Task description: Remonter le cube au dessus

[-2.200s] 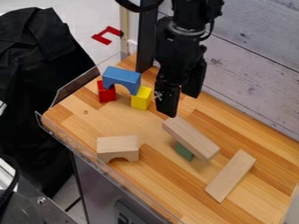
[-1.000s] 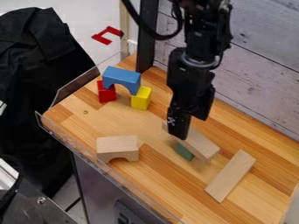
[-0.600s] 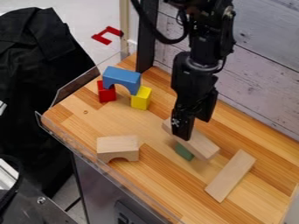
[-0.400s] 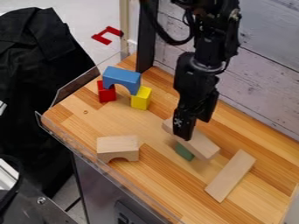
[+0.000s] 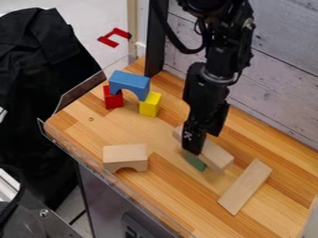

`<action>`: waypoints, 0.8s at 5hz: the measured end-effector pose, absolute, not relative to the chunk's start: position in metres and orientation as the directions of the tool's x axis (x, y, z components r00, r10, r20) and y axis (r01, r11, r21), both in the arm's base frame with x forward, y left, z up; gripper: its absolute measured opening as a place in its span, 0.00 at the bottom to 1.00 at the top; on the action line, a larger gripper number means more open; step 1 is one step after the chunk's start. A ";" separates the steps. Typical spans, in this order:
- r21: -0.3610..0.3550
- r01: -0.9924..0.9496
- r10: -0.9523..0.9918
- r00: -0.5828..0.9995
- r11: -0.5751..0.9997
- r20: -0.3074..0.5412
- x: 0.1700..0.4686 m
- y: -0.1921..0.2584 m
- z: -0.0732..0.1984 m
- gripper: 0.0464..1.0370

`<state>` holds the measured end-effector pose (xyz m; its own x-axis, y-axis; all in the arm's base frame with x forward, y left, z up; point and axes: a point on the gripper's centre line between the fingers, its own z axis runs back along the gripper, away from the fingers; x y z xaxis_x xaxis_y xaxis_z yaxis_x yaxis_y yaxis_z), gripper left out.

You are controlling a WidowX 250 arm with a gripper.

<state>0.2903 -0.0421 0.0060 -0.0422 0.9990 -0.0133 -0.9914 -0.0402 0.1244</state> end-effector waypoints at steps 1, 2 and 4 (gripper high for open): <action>0.136 -0.989 0.999 -0.051 -0.050 -0.010 0.287 -0.041 0.004 0.92; 0.141 -0.989 0.998 -0.056 -0.052 -0.029 0.287 -0.044 0.001 0.66; 0.108 -0.994 0.991 -0.042 -0.029 -0.124 0.292 -0.044 -0.004 0.51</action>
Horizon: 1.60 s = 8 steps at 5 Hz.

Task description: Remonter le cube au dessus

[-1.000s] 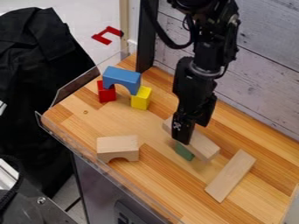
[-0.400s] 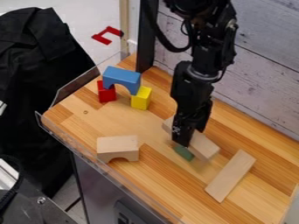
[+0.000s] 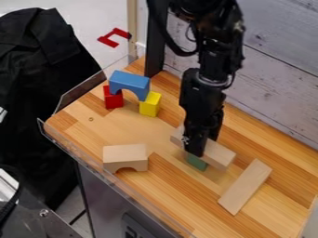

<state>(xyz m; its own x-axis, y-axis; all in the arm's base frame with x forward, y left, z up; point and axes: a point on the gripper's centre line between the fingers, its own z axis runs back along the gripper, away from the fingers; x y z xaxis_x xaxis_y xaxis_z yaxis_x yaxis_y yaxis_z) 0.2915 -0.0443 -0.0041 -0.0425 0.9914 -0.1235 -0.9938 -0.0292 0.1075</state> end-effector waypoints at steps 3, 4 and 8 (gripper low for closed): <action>-0.057 -0.951 0.948 -0.295 -0.303 -0.121 0.299 0.028 0.063 0.51; -0.084 -0.929 0.928 -0.346 -0.359 -0.139 0.311 0.049 0.077 0.51; -0.021 -0.893 0.889 -0.445 -0.450 -0.105 0.321 0.109 0.057 0.51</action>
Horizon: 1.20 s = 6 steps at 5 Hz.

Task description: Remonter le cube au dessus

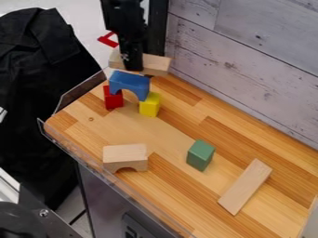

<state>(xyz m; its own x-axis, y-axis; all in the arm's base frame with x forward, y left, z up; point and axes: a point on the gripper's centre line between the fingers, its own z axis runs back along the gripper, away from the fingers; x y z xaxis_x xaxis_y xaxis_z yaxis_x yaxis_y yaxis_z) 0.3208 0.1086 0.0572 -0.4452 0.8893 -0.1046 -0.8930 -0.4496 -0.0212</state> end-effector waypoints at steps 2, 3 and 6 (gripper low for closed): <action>0.010 -0.889 0.885 -0.456 -0.457 -0.092 0.317 0.115 0.047 0.51; 0.024 -0.892 0.888 -0.453 -0.452 -0.081 0.315 0.116 0.043 0.51; 0.067 -0.900 0.897 -0.435 -0.431 -0.080 0.314 0.109 0.031 0.51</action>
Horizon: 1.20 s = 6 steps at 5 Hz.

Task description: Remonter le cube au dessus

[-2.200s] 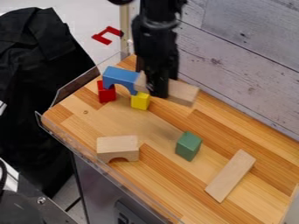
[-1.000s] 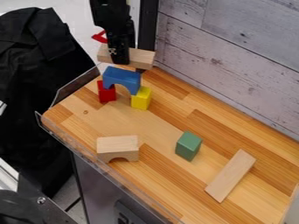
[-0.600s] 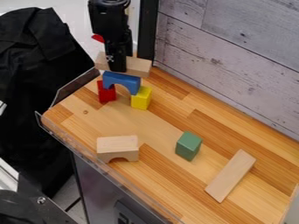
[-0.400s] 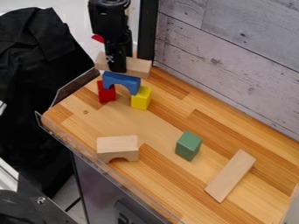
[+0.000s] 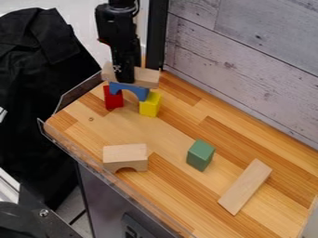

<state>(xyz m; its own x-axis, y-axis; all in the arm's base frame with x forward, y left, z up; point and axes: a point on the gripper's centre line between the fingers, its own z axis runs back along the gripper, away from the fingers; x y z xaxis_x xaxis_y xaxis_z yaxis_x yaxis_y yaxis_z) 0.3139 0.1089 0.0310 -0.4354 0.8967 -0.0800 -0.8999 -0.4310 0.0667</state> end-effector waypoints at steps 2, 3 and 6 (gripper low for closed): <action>0.098 -0.903 0.903 -0.425 -0.418 -0.069 0.316 0.104 0.027 0.86; 0.097 -0.900 0.899 -0.432 -0.425 -0.068 0.316 0.104 0.027 0.97; -0.016 -0.890 0.890 -0.455 -0.456 -0.030 0.324 0.104 0.080 0.96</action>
<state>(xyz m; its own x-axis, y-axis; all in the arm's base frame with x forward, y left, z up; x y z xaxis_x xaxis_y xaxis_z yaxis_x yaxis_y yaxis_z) 0.3243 0.1042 0.0801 -0.4552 0.8899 -0.0304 -0.8900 -0.4557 -0.0158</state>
